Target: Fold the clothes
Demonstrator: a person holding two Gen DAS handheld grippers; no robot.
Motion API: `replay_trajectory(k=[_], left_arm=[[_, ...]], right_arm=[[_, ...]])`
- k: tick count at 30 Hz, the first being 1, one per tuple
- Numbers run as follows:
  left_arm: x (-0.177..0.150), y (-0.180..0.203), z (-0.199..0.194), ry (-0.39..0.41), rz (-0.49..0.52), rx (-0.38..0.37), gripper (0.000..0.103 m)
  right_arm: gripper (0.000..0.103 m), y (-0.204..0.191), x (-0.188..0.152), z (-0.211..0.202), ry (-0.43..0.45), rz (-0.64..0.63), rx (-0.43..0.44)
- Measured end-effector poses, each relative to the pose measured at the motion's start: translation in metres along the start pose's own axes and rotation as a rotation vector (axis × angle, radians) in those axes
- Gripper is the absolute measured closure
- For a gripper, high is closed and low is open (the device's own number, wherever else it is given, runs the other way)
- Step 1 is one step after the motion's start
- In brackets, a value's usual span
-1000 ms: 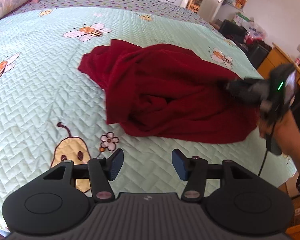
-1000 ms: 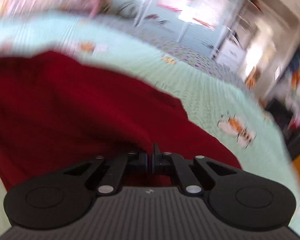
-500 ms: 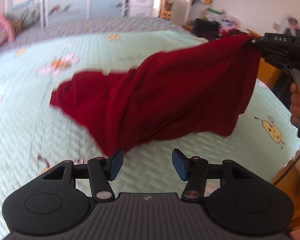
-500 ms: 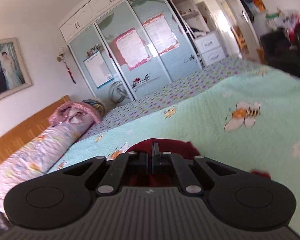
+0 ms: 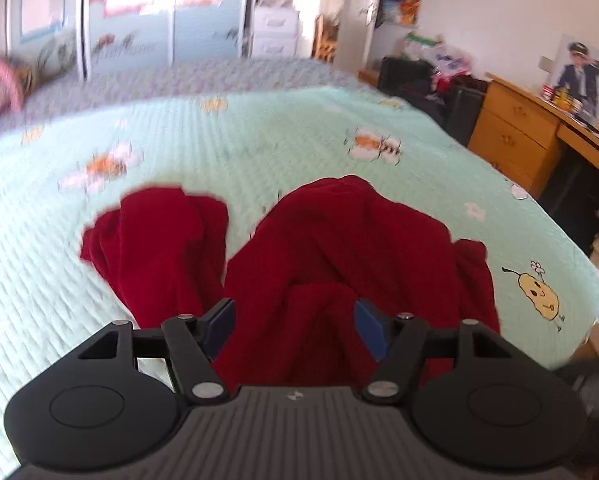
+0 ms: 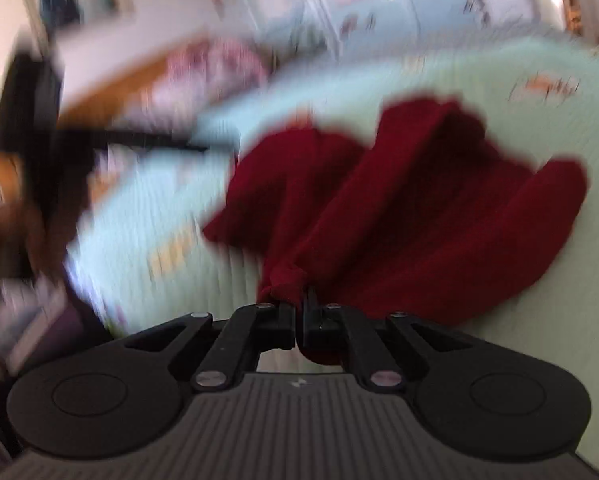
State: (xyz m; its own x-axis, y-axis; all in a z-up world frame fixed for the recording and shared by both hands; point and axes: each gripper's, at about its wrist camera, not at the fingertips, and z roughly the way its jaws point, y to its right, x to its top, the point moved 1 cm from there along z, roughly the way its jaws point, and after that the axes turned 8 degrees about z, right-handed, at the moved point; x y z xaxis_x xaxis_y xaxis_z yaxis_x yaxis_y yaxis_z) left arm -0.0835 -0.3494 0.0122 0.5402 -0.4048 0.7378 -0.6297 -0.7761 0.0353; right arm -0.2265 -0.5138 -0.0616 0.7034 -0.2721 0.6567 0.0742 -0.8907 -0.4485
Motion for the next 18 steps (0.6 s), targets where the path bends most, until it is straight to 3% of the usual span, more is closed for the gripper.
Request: replay_trajectory(k=[2,6,9,12,14,18], left_arm=[[0.005,0.004,0.009,-0.009,-0.01,-0.015,0.035],[0.022,0.012,0.028,-0.006,-0.027,-0.019,0.035],[0.032,0.009,0.045,-0.004,-0.083,-0.03,0.035],[0.046,0.005,0.067,-0.026,-0.115,-0.023,0.035],[0.055,0.0,0.083,-0.049,-0.145,-0.026,0.035],[0.065,-0.023,0.119,-0.122,-0.293,-0.085,0.035]], right_arm=[[0.09,0.005,-0.001,0.002,-0.019,0.025,-0.009],[0.06,0.023,0.006,-0.024,0.02,0.129,0.051],[0.047,0.041,0.007,-0.05,0.096,0.211,0.093],[0.044,0.069,0.005,-0.074,0.194,0.361,0.13],[0.044,0.083,0.003,-0.082,0.247,0.429,0.103],[0.044,0.098,-0.008,-0.088,0.277,0.497,0.059]])
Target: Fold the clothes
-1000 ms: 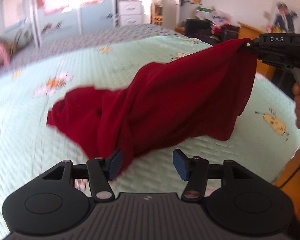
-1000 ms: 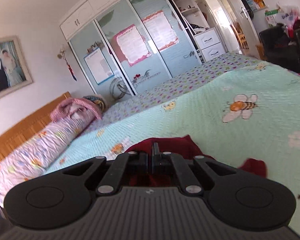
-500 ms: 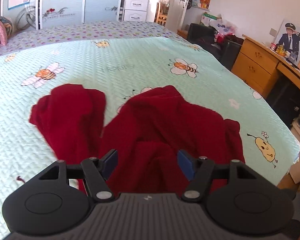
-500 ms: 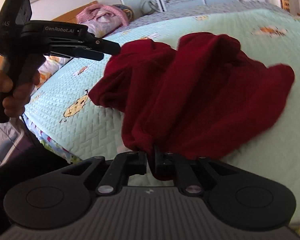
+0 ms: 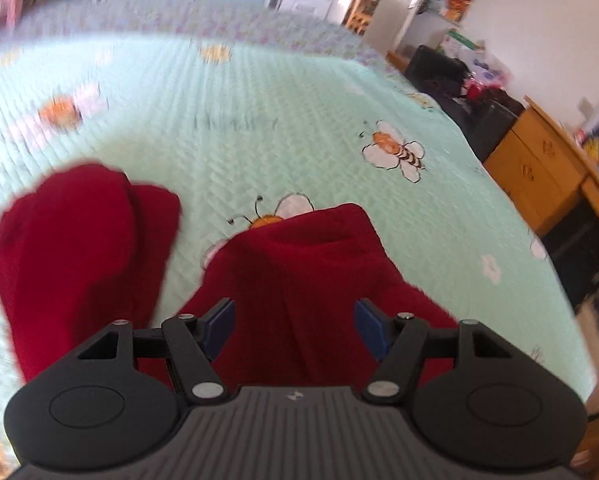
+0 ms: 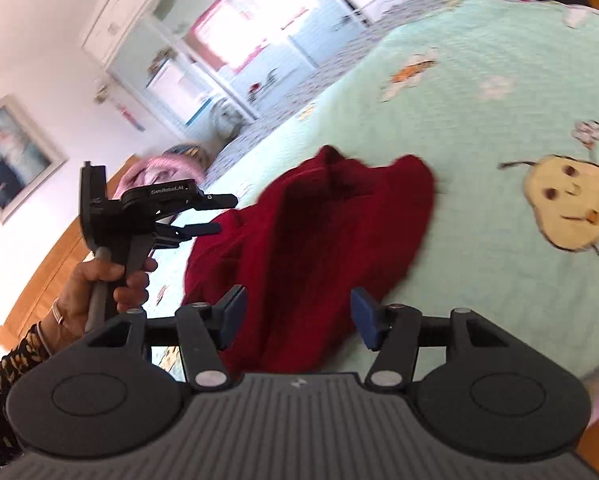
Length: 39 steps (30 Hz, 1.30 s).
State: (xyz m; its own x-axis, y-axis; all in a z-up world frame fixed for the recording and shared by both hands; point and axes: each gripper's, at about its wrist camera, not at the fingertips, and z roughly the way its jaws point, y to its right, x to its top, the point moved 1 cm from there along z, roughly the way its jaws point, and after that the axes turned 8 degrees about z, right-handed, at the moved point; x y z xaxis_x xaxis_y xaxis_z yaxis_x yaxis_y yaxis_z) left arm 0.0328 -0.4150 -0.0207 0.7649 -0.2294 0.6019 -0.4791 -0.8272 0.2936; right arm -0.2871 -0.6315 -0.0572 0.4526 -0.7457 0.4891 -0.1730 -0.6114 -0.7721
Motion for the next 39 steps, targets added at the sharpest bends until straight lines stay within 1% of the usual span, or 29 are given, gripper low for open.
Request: replay_trajectory(k=[3,5,6,8,10,11,12,13,14,17,18,21,22,24,25,26,27,29,31,32,33,35,36,37,38,39], left_arm=[[0.008,-0.015,0.019,-0.039,-0.165,-0.078,0.035],[0.01,-0.015,0.027,-0.054,-0.229,-0.138,0.035],[0.011,-0.012,0.031,-0.061,-0.244,-0.154,0.035],[0.014,-0.005,0.04,-0.078,-0.253,-0.164,0.035],[0.015,-0.001,0.053,-0.097,-0.252,-0.132,0.035],[0.015,0.0,0.059,-0.106,-0.252,-0.113,0.037],[0.014,0.001,0.063,-0.11,-0.259,-0.101,0.049],[0.013,0.001,0.065,-0.113,-0.268,-0.092,0.089],[0.012,0.004,0.064,-0.116,-0.257,-0.088,0.1],[0.006,0.03,0.039,-0.063,-0.103,-0.124,0.101],[0.0,0.041,0.025,-0.052,-0.049,-0.17,0.101],[-0.022,0.075,-0.023,-0.032,0.107,-0.352,0.101],[-0.032,0.087,-0.034,-0.037,0.16,-0.412,0.101],[-0.059,0.111,-0.057,-0.07,0.279,-0.527,0.101],[-0.074,0.124,-0.063,-0.095,0.341,-0.572,0.1],[-0.089,0.135,-0.066,-0.129,0.392,-0.592,0.1],[-0.104,0.144,-0.067,-0.166,0.437,-0.603,0.1],[-0.132,0.151,-0.06,-0.249,0.472,-0.584,0.1],[-0.154,0.15,-0.047,-0.332,0.454,-0.557,0.099],[-0.162,0.148,-0.044,-0.354,0.446,-0.548,0.099],[-0.169,0.147,-0.043,-0.368,0.443,-0.539,0.099],[-0.176,0.146,-0.05,-0.36,0.477,-0.529,0.098],[-0.177,0.146,-0.055,-0.351,0.493,-0.53,0.093],[-0.176,0.145,-0.061,-0.34,0.505,-0.535,0.085],[-0.174,0.144,-0.065,-0.329,0.508,-0.544,0.082],[-0.171,0.141,-0.07,-0.317,0.497,-0.559,0.075]], right_arm=[[0.044,0.004,-0.006,0.003,0.006,0.025,-0.011],[0.044,0.01,-0.01,0.005,0.009,0.042,-0.021],[0.044,0.014,-0.011,0.003,0.011,0.053,-0.025],[0.044,0.019,-0.013,0.002,0.011,0.073,-0.032],[0.044,0.02,-0.012,0.004,0.014,0.077,-0.035],[0.044,0.02,-0.011,0.005,0.015,0.075,-0.037],[0.044,0.018,-0.011,0.005,0.019,0.067,-0.041],[0.044,0.016,-0.011,0.005,0.027,0.055,-0.048],[0.044,0.014,-0.011,0.004,0.036,0.041,-0.061],[0.044,0.009,-0.012,0.001,0.065,0.006,-0.106],[0.044,0.01,-0.013,-0.002,0.074,0.006,-0.118],[0.044,0.02,-0.013,-0.005,0.091,0.06,-0.147],[0.044,0.024,-0.013,-0.006,0.097,0.081,-0.154],[0.044,0.03,-0.013,-0.008,0.109,0.114,-0.165],[0.044,0.032,-0.013,-0.008,0.113,0.127,-0.17],[0.044,0.034,-0.014,-0.008,0.116,0.139,-0.174],[0.044,0.036,-0.015,-0.009,0.116,0.159,-0.18],[0.044,0.041,-0.017,-0.008,0.112,0.205,-0.191],[0.044,0.047,-0.019,-0.011,0.108,0.257,-0.243],[0.044,0.05,-0.021,-0.014,0.109,0.277,-0.272],[0.044,0.052,-0.022,-0.018,0.118,0.291,-0.29],[0.044,0.057,-0.023,-0.03,0.142,0.311,-0.319],[0.044,0.059,-0.022,-0.036,0.154,0.315,-0.336],[0.044,0.06,-0.021,-0.04,0.164,0.323,-0.337],[0.043,0.062,-0.019,-0.043,0.172,0.333,-0.331],[0.043,0.064,-0.017,-0.045,0.181,0.343,-0.325]])
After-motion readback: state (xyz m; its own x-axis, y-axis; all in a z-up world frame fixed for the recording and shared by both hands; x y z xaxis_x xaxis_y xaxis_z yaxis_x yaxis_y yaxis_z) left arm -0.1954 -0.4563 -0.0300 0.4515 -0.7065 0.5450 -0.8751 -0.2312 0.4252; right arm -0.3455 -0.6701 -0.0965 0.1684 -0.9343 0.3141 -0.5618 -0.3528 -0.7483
